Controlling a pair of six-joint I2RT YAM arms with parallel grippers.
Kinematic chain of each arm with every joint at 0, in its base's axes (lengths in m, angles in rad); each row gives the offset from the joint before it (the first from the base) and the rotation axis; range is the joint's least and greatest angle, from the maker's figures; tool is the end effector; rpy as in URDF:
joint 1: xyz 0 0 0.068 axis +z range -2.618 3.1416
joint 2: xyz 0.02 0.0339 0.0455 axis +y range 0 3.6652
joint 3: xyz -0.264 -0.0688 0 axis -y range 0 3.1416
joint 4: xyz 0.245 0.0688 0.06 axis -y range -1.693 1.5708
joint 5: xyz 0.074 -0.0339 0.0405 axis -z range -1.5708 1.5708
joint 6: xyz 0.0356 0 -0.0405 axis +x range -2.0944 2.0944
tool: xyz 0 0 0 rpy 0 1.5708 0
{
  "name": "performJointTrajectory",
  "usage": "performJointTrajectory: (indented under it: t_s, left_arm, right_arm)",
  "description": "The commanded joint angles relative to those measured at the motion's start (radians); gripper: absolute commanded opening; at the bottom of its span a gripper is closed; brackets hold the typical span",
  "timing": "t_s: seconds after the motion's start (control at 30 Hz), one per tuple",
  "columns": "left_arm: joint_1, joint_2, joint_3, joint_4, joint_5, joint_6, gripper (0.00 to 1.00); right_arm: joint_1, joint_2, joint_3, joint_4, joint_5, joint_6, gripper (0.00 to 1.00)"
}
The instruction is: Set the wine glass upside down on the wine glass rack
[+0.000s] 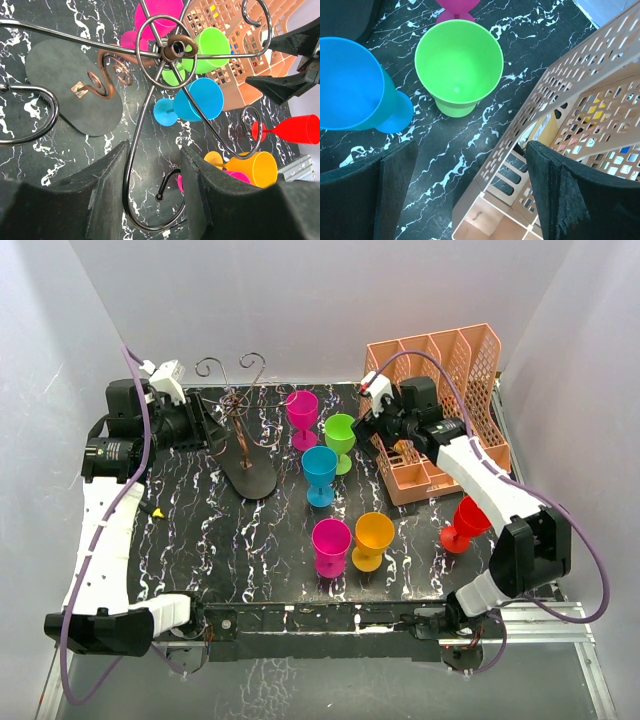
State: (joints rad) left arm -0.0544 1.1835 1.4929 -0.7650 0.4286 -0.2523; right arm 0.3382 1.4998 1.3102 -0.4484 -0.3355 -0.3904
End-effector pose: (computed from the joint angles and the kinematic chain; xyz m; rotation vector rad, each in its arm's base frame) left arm 0.2298 -0.0273 0.4429 0.0733 2.0370 -0.6268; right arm 0.3165 0.1237 0.3255 -0.9505 1.9710 0.3404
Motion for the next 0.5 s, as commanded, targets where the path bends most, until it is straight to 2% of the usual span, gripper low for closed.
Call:
performJointTrajectory:
  t_s: [0.0,0.2,0.47]
  left_arm:
    - [0.0,0.002,0.046,-0.026,-0.013,-0.001,0.04]
    - [0.0,0.018,0.067,-0.012,-0.123,0.026,0.21]
    - [0.001,0.011,0.035,0.027,-0.203,0.067,0.3]
  right_arm:
    - [0.022,0.036,0.089,0.033,0.052,0.024,0.98]
    - [0.041,0.115,0.166,0.053,0.115,0.094,0.98]
    - [0.058,0.191,0.236,0.071,0.158,0.158,0.92]
